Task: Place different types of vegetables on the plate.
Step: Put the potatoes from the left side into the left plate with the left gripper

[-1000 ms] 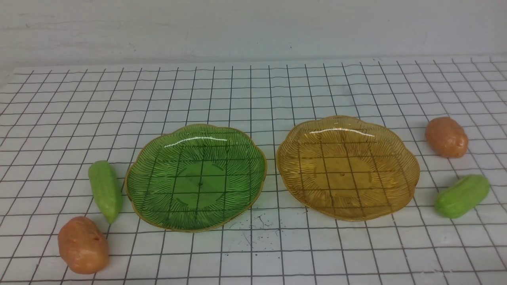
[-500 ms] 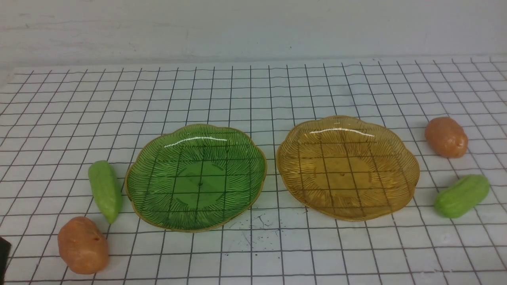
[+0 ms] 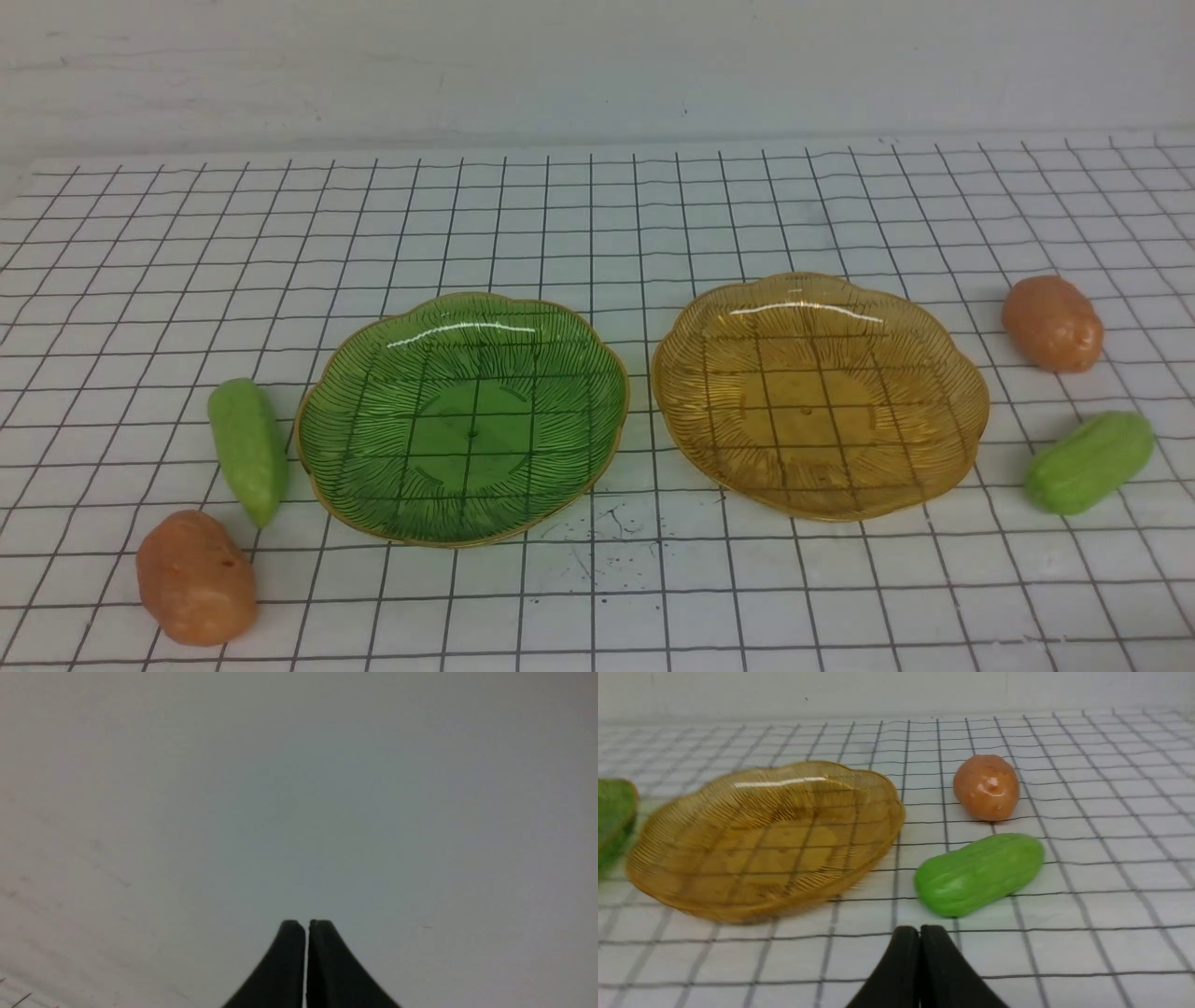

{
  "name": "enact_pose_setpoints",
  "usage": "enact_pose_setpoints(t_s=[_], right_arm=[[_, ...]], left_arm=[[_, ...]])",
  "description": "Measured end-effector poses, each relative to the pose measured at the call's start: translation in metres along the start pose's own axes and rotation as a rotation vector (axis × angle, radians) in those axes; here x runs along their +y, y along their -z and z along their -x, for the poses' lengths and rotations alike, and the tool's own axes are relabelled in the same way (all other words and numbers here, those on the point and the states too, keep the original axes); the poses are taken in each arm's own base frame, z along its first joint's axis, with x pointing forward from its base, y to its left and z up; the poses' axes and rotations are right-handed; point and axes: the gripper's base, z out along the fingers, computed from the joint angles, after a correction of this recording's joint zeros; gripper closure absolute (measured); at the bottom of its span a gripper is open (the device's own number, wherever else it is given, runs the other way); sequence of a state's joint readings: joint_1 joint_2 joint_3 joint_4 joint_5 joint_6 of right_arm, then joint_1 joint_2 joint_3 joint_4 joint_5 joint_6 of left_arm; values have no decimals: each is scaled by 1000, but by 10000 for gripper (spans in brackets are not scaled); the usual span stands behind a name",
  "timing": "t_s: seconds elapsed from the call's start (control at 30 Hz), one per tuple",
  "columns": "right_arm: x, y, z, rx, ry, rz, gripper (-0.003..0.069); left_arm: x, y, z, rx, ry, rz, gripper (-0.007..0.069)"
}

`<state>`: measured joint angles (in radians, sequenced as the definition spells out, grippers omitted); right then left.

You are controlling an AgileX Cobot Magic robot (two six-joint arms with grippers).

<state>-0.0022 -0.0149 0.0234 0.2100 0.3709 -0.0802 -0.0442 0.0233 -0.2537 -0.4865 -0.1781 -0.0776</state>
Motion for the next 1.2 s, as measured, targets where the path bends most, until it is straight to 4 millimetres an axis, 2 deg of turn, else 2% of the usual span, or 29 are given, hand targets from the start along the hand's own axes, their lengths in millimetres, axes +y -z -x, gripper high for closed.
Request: enact_pose_setpoints(t_s=[0.03,0.07,0.13,0.2,0.3,0.33,0.37,0.47,0.63,0.77,0.83,0.87,0.9,0.97,1.07,1.13,1.2], right_arm=[[2,0,1,-19,-154,29,673],[4,0,2,-35,-270,51,673],[6,0,7,-76,-524,94,673],[6,1,13,-127,-746,124,673],[3,2,19,-193,-985,141,673],[2,2,19,-197,-1000,141,673],[-1,3,22,-240,-1116,137,673],[-5,3,24,-278,-1190,125,673],[-7,4,25,-299,-1159,107,673],[-9,4,26,-331,-1092,74,673],[-11,4,27,-345,-1023,53,673],[-8,6,32,-349,-889,53,673],[-7,7,33,-346,-851,57,673],[6,20,64,-372,-553,127,673],[16,31,97,-386,-327,165,673],[25,30,127,-336,-243,198,673],[39,14,153,-166,-158,283,673]], left_arm=[[-20,-11,15,133,-77,-27,632],[-31,-20,21,238,-126,-35,632],[-48,-42,29,479,-203,-30,632],[-54,-57,25,753,-249,-3,632],[-54,-94,14,1154,-294,83,632],[-53,-94,13,1188,-295,90,632],[-47,-109,1,1332,-295,140,632],[-34,-121,-22,1500,-267,196,632],[-20,-126,-41,1556,-272,246,632],[-12,-127,-46,1534,-289,300,632],[-6,-126,-48,1535,-304,354,632],[1,-127,-49,1535,-329,421,632],[2,-127,-49,1537,-337,425,632],[13,-131,-52,1552,-409,499,632],[21,-135,-62,1592,-423,537,632],[28,-140,-75,1643,-403,568,632],[35,-145,-90,1689,-364,595,632]])
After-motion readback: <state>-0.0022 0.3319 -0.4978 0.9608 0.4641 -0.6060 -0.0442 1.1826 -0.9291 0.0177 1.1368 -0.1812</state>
